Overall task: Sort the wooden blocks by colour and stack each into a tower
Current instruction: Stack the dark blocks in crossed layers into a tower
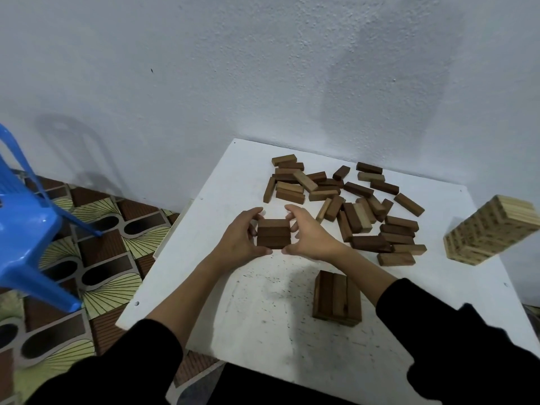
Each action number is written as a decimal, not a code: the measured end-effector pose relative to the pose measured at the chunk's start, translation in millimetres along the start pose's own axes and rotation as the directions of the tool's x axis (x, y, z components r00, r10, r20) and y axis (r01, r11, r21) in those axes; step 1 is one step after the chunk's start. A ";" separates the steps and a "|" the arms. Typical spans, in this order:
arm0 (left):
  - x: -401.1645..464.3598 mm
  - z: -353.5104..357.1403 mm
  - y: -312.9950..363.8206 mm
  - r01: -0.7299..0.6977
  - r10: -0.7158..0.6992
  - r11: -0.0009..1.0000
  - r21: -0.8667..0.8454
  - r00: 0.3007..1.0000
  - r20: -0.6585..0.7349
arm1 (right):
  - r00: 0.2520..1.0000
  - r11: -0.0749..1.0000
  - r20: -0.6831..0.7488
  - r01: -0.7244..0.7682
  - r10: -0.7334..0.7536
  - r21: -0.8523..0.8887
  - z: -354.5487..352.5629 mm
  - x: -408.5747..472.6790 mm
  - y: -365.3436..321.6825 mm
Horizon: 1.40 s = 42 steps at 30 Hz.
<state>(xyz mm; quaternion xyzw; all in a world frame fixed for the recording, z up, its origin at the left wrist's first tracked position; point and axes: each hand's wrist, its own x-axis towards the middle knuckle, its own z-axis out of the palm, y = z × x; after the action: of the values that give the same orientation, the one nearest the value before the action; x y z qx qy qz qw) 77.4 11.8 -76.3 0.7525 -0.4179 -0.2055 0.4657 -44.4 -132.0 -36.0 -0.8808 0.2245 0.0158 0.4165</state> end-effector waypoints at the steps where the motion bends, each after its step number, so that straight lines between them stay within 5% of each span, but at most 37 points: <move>1: 0.0 -0.2 -0.3 -0.004 0.004 1.000 -0.001 1.000 0.002 | 1.000 1.000 0.001 -0.004 0.004 0.007 0.0 -0.5 0.4; 42: 1.8 -4.8 1.4 0.054 -0.059 0.995 0.082 0.997 0.059 | 0.999 0.998 0.014 0.037 -0.036 -0.044 -2.1 -0.6 5.4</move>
<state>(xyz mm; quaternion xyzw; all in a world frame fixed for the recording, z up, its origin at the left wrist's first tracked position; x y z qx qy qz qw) 81.2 12.6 -72.7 0.7754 -0.4185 -0.2247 0.4160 -47.5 -136.3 -38.4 -0.8937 0.2051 0.0189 0.3987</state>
